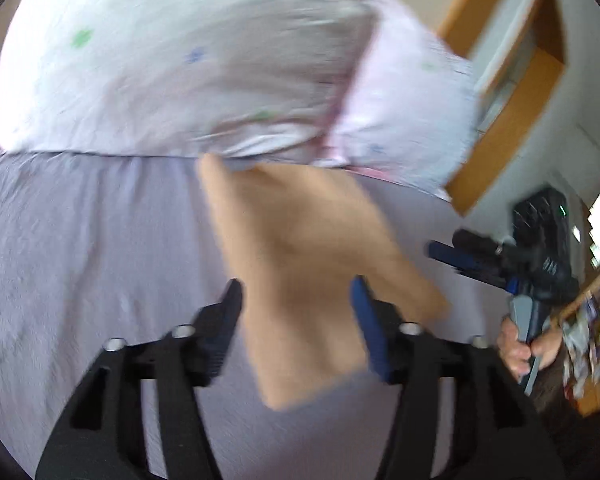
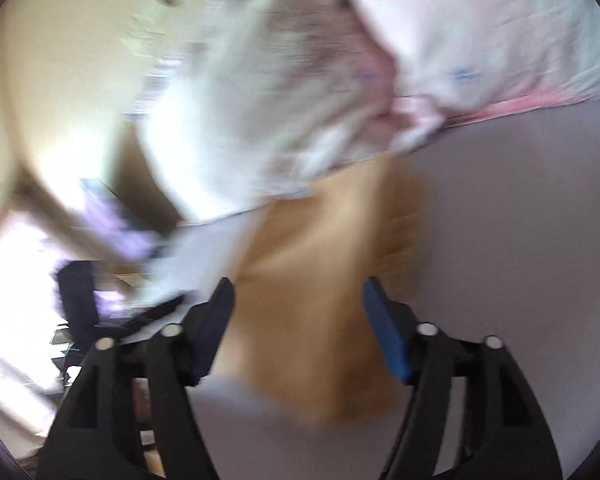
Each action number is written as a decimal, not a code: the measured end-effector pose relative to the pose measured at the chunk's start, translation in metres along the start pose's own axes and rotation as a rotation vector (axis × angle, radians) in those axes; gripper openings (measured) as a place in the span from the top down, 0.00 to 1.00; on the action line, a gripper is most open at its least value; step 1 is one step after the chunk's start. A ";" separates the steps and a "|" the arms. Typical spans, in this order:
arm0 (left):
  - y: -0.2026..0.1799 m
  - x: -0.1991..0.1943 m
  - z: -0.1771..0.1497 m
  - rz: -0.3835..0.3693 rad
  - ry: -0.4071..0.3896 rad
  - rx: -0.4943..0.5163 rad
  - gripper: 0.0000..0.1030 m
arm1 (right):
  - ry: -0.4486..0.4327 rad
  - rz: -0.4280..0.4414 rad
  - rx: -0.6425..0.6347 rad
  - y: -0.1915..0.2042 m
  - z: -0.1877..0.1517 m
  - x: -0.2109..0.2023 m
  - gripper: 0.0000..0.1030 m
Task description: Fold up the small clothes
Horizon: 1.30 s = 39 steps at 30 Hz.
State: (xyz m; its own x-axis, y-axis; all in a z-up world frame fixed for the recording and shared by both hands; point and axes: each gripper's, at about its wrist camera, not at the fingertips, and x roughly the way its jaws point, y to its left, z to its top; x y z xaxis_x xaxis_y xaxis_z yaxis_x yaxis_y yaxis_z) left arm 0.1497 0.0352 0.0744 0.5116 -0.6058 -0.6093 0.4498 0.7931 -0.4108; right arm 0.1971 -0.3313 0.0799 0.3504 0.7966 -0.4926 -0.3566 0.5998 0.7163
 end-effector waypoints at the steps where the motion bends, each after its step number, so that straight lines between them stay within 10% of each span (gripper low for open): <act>1: -0.009 0.000 -0.005 -0.021 0.008 0.012 0.38 | 0.027 0.010 0.001 0.006 -0.005 0.005 0.31; 9: -0.038 0.053 -0.035 0.067 0.158 0.064 0.33 | 0.069 -0.129 0.214 -0.043 -0.034 0.018 0.46; 12: -0.041 0.038 -0.038 0.070 0.130 0.065 0.29 | 0.016 -0.133 0.133 -0.023 -0.042 -0.004 0.26; 15: -0.037 0.018 -0.047 0.151 0.080 0.043 0.02 | -0.078 -0.229 -0.032 0.007 -0.059 -0.026 0.09; 21: -0.025 0.019 -0.065 0.300 0.131 -0.001 0.01 | -0.047 -0.605 -0.178 0.024 -0.083 -0.017 0.02; 39: -0.023 0.040 -0.078 0.521 0.199 0.058 0.01 | 0.097 -0.792 -0.259 0.025 -0.113 0.040 0.02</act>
State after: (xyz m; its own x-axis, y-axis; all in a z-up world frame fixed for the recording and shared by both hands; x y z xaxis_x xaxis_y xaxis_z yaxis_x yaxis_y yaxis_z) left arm 0.1028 -0.0027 0.0071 0.5316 -0.1069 -0.8402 0.2173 0.9760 0.0133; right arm 0.1039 -0.2764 0.0219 0.5090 0.1285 -0.8511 -0.2286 0.9735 0.0102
